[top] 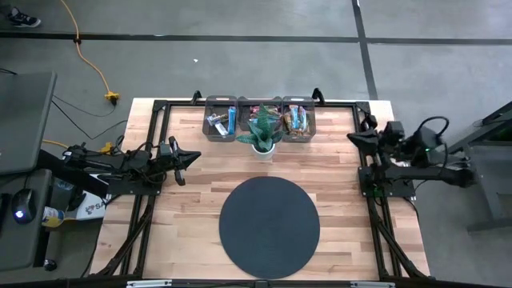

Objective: Pick and place Granola Bars by type
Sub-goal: Return to Home Position

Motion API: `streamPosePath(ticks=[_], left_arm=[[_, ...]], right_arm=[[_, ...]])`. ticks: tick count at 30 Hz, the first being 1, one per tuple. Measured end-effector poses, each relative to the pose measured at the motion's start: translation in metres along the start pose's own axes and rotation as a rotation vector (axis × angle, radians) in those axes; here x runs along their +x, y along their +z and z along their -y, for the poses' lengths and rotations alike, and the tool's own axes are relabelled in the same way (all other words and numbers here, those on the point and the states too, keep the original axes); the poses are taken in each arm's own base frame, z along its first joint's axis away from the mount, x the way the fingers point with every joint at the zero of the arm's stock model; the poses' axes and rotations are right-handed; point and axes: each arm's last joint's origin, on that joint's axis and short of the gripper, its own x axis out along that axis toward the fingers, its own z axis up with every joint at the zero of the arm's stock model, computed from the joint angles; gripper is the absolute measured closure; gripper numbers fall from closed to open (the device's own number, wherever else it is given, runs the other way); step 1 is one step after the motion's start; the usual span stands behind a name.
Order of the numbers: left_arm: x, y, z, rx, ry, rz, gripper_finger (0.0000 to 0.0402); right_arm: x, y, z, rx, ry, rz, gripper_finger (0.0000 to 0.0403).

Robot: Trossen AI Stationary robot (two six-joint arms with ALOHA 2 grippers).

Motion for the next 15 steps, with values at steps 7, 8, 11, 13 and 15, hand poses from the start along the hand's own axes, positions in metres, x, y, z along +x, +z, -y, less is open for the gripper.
streamPosePath(ticks=[7,8,11,13,15], left_arm=[[0.000,0.000,0.000,0.000,0.000,0.000,0.0400],[0.000,0.000,0.000,0.000,0.000,0.000,0.0400],[0.000,0.000,0.000,0.000,0.000,0.000,0.0400],[0.000,0.000,0.000,0.000,0.000,0.000,0.0400],[0.000,0.000,0.000,0.000,0.000,0.000,0.0400]], right_arm=[[-0.007,-0.029,0.010,0.023,-0.004,-0.001,0.0402],[-0.008,-0.031,0.010,0.023,-0.003,0.000,0.0402],[-0.008,-0.043,0.014,0.039,0.014,-0.003,0.0402],[-0.009,-0.050,0.016,0.055,0.028,0.008,0.0402],[-0.009,-0.059,0.018,0.071,0.033,0.017,0.0402]])
